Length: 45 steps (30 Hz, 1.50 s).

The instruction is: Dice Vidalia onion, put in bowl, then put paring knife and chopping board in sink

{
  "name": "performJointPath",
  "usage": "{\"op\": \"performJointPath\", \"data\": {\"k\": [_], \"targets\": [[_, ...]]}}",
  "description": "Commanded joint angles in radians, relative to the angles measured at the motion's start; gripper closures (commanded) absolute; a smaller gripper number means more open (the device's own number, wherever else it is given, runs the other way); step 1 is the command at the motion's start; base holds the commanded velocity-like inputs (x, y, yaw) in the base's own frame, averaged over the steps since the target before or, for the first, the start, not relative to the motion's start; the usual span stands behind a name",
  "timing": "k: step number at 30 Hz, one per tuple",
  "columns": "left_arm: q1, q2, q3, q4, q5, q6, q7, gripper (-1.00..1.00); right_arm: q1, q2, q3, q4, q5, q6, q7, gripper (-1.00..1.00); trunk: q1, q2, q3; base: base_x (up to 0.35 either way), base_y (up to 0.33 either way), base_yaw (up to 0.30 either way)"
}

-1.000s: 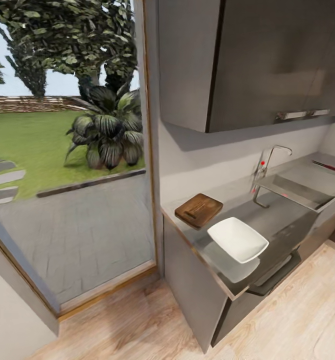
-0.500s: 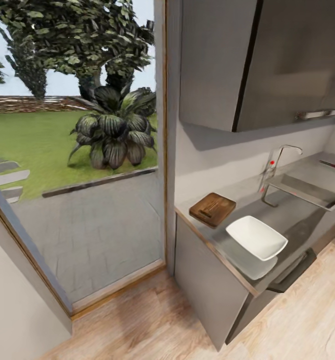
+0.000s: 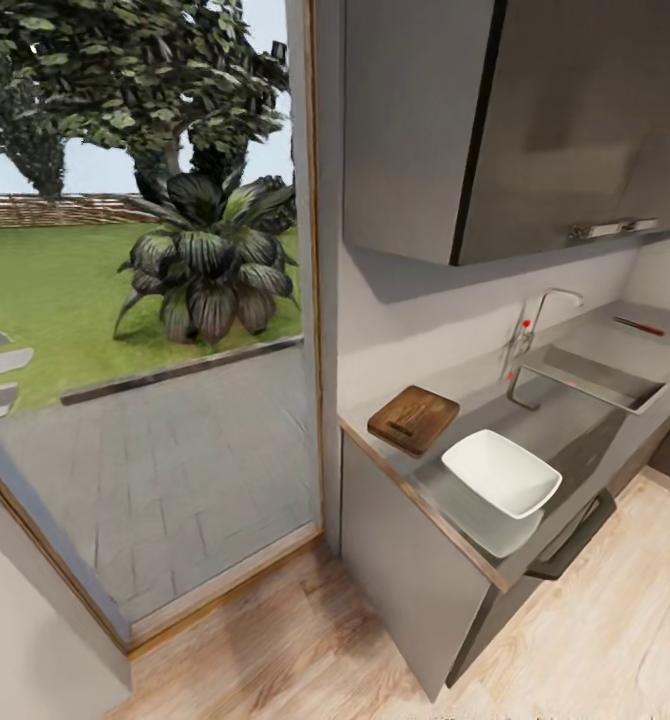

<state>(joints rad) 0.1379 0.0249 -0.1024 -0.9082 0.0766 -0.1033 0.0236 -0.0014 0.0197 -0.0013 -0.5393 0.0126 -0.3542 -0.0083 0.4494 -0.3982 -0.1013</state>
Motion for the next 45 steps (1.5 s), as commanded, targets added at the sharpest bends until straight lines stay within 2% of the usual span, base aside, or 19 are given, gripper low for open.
{"op": "performJointPath", "data": {"k": [1,8,17,26,45], "targets": [[0.000,0.001,-0.003,0.000,0.008,-0.002,0.002,-1.00,0.000,0.000,0.000,-0.001,0.001,-0.002,-0.001,-1.00,0.001,-0.002,-0.001,0.000,0.001,-0.261],[0.000,0.001,-0.003,0.000,0.008,-0.002,0.002,-1.00,0.000,0.000,0.000,-0.001,0.001,-0.002,-0.001,-1.00,0.001,-0.002,0.003,0.028,0.027,-0.264],[0.000,0.001,-0.003,0.000,0.008,-0.002,0.002,-1.00,0.000,0.000,0.000,-0.001,0.001,-0.002,-0.001,-1.00,0.001,-0.002,0.009,0.179,0.196,-0.253],[0.000,0.001,-0.003,0.000,0.008,-0.002,0.002,-1.00,0.000,0.001,0.004,-0.002,0.002,-0.003,0.000,-1.00,0.001,-0.002,0.009,0.180,0.205,-0.015],[0.000,0.001,-0.005,0.000,0.008,-0.003,0.002,-1.00,0.000,0.002,0.001,-0.001,0.001,-0.002,0.001,-1.00,0.001,-0.002,0.009,0.010,0.073,0.000]]}}
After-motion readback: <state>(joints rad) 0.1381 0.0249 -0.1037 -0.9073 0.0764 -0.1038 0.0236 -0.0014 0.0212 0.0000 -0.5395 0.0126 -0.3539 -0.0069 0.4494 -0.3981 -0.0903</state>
